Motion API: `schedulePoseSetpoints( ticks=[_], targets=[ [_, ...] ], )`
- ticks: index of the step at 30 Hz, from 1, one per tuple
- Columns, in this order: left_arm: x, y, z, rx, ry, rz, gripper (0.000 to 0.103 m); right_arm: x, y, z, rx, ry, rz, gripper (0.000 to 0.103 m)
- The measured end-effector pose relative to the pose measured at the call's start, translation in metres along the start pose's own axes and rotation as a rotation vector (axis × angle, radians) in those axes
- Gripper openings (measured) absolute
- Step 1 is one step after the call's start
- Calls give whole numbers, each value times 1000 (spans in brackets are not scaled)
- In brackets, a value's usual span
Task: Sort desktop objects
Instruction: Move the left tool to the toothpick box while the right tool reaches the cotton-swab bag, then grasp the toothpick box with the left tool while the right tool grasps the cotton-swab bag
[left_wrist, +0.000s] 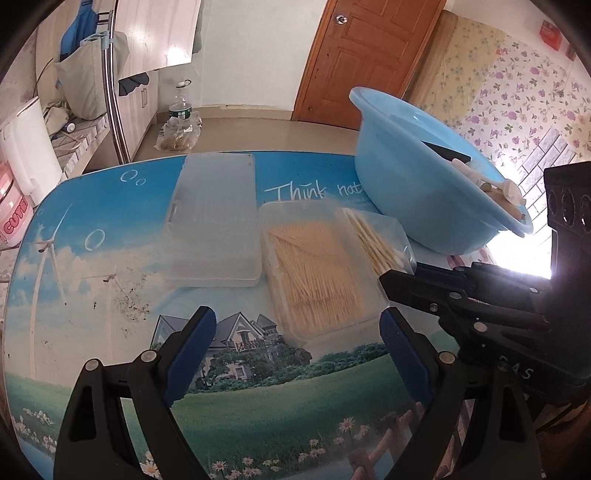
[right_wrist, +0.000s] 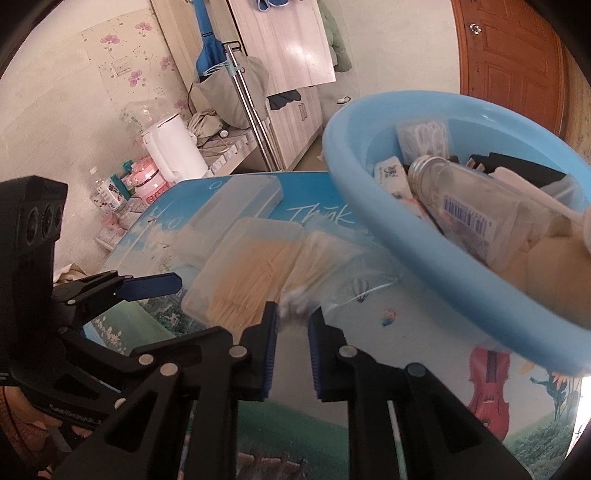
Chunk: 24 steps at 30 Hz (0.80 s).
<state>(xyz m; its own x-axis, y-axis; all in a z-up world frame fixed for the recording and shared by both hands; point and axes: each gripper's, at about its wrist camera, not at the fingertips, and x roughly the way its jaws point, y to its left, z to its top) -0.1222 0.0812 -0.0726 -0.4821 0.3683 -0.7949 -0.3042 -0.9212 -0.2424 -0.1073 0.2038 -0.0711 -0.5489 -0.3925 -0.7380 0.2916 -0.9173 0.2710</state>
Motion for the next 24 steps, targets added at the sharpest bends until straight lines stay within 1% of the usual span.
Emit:
schedulePoseSetpoints(
  ticks=[2, 5, 10, 14, 15, 16, 17, 18, 22, 24],
  targets=[
    [0, -2, 0, 4, 4, 12, 90, -11, -6, -1, 11, -28, -28, 15],
    [2, -6, 0, 10, 7, 18, 90, -21, -12, -5, 18, -29, -49, 15],
    [12, -16, 4, -1, 24, 22, 90, -32, -7, -18, -18, -18, -85, 15],
    [18, -25, 8, -5, 19, 35, 90, -40, -5, -26, -35, -26, -81, 15],
    [19, -26, 9, -3, 17, 35, 88, -40, -6, -27, -35, -25, -84, 15],
    [20, -29, 9, 3, 11, 33, 83, -41, -7, -27, -34, -27, -89, 15],
    [20, -31, 9, 11, 8, 47, 68, -42, -9, -28, -30, -28, -91, 15],
    [19, -32, 9, 21, 8, 53, 68, -44, -10, -28, -25, -30, -91, 15],
    [13, -35, 4, 20, 13, 17, 68, -51, -13, -30, -23, -36, -96, 15],
    [8, -37, 1, 24, 10, 29, 68, -54, -14, -31, -20, -38, -99, 15]
  ],
)
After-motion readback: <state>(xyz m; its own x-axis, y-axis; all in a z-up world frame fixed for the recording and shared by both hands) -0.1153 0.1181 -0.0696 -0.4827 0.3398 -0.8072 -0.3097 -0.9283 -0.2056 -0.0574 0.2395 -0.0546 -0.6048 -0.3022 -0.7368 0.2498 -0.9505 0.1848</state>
